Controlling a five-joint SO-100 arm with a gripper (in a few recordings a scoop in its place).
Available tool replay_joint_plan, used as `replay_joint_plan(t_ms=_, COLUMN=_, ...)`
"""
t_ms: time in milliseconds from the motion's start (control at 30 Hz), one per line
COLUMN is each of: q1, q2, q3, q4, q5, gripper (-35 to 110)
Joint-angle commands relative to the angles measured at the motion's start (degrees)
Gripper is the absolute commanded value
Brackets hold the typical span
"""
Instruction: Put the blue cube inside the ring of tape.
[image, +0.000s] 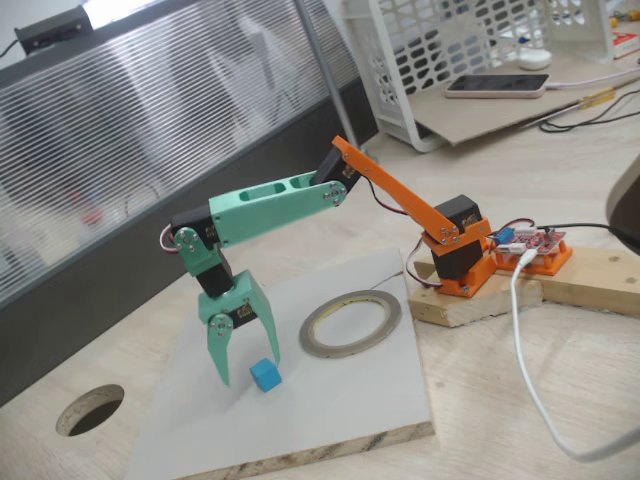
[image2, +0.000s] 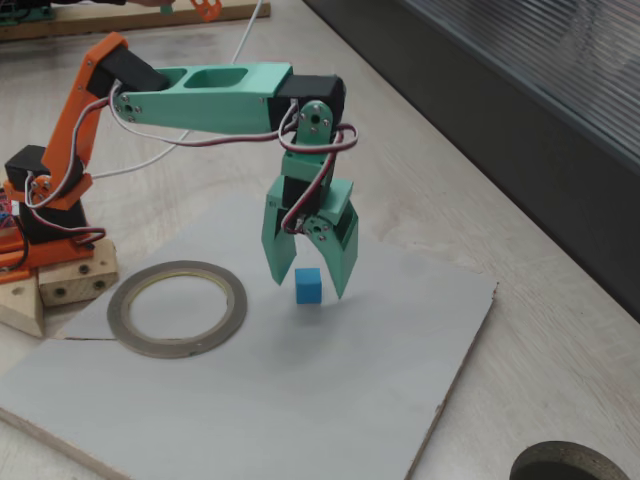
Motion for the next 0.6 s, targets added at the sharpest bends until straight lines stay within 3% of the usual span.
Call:
replay_joint_plan(t_ms=0, q1=-0.5, q2=0.4, q3=-0.2, q4=0.2, q5=0.4, gripper=50)
replay_joint_plan(t_ms=567, q1=-0.3, q2=-4.6, q3=0.0, q4=0.8, q5=0.4, gripper=50)
